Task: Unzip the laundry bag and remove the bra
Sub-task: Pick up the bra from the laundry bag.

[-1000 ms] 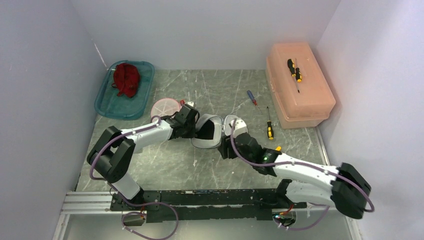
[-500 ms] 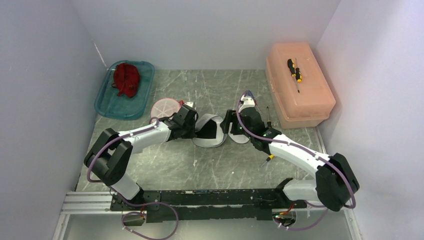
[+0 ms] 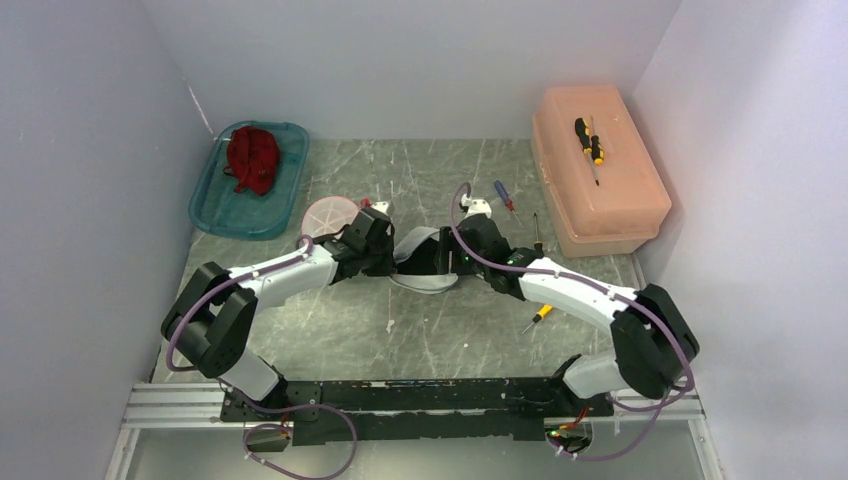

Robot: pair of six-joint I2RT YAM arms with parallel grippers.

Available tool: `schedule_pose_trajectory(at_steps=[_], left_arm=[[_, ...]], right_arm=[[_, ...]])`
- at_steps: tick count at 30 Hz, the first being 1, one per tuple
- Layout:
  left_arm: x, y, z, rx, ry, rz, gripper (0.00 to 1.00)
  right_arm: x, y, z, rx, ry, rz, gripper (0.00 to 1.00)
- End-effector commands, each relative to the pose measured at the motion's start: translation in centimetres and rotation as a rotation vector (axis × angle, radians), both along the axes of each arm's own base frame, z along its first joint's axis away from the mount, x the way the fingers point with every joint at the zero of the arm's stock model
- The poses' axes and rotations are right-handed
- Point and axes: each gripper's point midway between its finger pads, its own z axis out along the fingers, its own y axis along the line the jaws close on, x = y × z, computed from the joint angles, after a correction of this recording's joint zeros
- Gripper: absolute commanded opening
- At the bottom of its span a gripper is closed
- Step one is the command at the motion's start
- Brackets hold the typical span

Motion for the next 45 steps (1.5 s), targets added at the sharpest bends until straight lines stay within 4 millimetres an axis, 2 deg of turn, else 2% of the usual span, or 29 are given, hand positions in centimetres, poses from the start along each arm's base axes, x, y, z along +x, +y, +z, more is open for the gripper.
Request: schedule_pose_trajectory(at_steps=[1, 7, 8, 11, 14, 15, 18, 20, 22, 23, 25, 27, 29, 32, 36, 41, 45], left_arm=[[0.2, -1.1, 1.5, -0.061, -0.024, -0.015, 0.03], [0.1, -1.0, 1.1, -0.055, -0.018, -0.016, 0.03], [0.1, -1.0, 1.0, -0.054, -0.017, -0.016, 0.03], [0.1, -1.0, 0.8, -0.051, -0.011, -0.014, 0.03], [0.1, -1.0, 0.8, -0.052, -0.01, -0.012, 0.03], [0.1, -1.0, 1.0, -0.055, -0.011, -0.01, 0.03], [-0.1, -1.1, 2.2, -0.077, -0.027, -0.017, 0.07], [-0.2, -1.1, 3.5, -0.1, -0.046, -0.014, 0.26], [-0.2, -1.0, 5.0, -0.119, -0.072, -0.015, 0.47], [-0.4, -0.9, 5.7, -0.129, -0.083, -0.014, 0.53], [-0.8, -0.6, 7.1, -0.154, -0.105, -0.01, 0.63], [-1.2, -0.4, 8.5, -0.183, -0.131, -0.004, 0.69], [-1.6, -0.2, 9.9, -0.221, -0.156, 0.002, 0.71], [-2.3, -1.2, 11.5, -0.309, -0.166, -0.032, 0.69], [-3.3, -4.6, 12.8, -0.433, -0.141, -0.138, 0.64], [-4.8, -9.1, 13.2, -0.432, -0.138, -0.246, 0.63], [-5.6, -11.3, 14.0, -0.444, -0.158, -0.294, 0.64]], right_arm=[[1.0, -1.6, -1.2, -0.102, 0.023, -0.085, 0.65], [1.3, -2.3, -1.8, -0.114, 0.021, -0.11, 0.62], [1.4, -2.3, -1.9, -0.11, 0.021, -0.111, 0.57], [1.5, -2.0, -1.4, -0.081, -0.005, -0.105, 0.28], [1.2, -1.9, 0.3, -0.051, -0.072, -0.08, 0.04], [1.0, -2.0, 0.9, -0.058, -0.096, -0.075, 0.0], [-0.5, -2.5, 2.1, -0.174, -0.179, -0.068, 0.0], [-1.5, -2.9, 1.9, -0.231, -0.202, -0.069, 0.0], [-2.4, -3.7, 0.7, -0.271, -0.195, -0.093, 0.0], [-2.8, -4.2, -0.1, -0.28, -0.182, -0.11, 0.0], [-3.5, -5.0, -1.4, -0.262, -0.162, -0.14, 0.0], [-4.3, -5.6, -2.7, -0.236, -0.145, -0.16, 0.0], [-4.7, -6.0, -3.3, -0.211, -0.139, -0.177, 0.0], [-5.1, -6.1, -4.0, -0.186, -0.134, -0.193, 0.0], [-5.5, -5.8, -4.2, -0.134, -0.131, -0.193, 0.0], [-5.8, -5.4, -2.0, -0.03, -0.172, -0.19, 0.0], [-6.0, -5.5, -0.2, 0.007, -0.192, -0.187, 0.0]])
